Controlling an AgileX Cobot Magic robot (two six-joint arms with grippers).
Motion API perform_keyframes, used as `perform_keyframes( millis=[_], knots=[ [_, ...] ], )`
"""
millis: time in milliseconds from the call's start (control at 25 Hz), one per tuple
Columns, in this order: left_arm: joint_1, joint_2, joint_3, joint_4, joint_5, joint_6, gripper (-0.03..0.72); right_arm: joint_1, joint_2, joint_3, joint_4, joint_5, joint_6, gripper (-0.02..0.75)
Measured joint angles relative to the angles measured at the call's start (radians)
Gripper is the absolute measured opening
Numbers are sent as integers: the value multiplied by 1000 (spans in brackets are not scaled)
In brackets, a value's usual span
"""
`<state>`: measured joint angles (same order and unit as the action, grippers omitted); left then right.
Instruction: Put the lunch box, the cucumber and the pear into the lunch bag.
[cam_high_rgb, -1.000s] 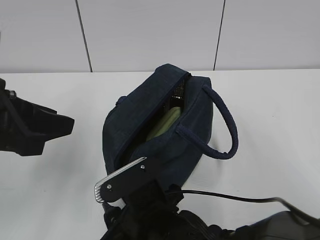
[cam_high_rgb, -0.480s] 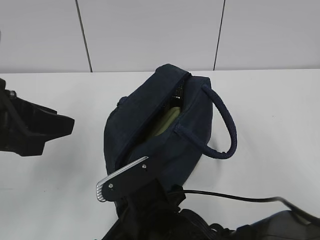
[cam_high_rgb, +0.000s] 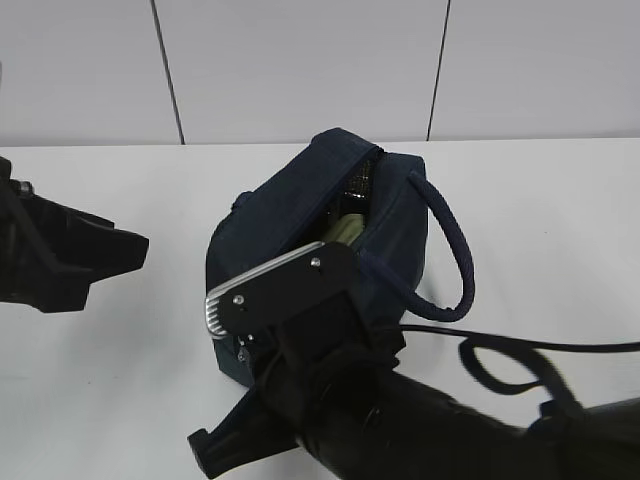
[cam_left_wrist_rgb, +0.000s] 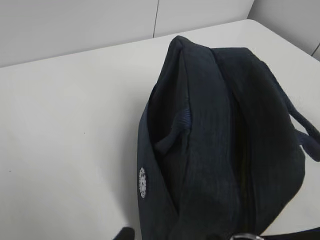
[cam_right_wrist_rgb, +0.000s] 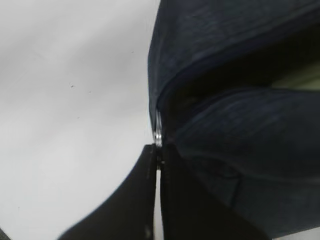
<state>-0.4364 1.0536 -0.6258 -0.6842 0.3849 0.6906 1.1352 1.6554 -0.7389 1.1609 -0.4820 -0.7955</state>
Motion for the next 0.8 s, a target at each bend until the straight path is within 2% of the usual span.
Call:
perform_keyframes(
  millis=[240, 480, 640, 800],
  knots=[
    [0, 1, 0, 0, -1, 0, 242, 0, -119, -34, 83, -7, -172, 6],
    [0, 9, 0, -14, -46, 9, 239, 0, -124, -125, 263, -83, -455, 6],
    [0, 63, 0, -26, -60, 130, 239, 0, -124, -150, 288, -103, -533, 6],
    [0, 148, 0, -122, -70, 352, 239, 0, -124, -152, 307, -107, -571, 6]
  ],
)
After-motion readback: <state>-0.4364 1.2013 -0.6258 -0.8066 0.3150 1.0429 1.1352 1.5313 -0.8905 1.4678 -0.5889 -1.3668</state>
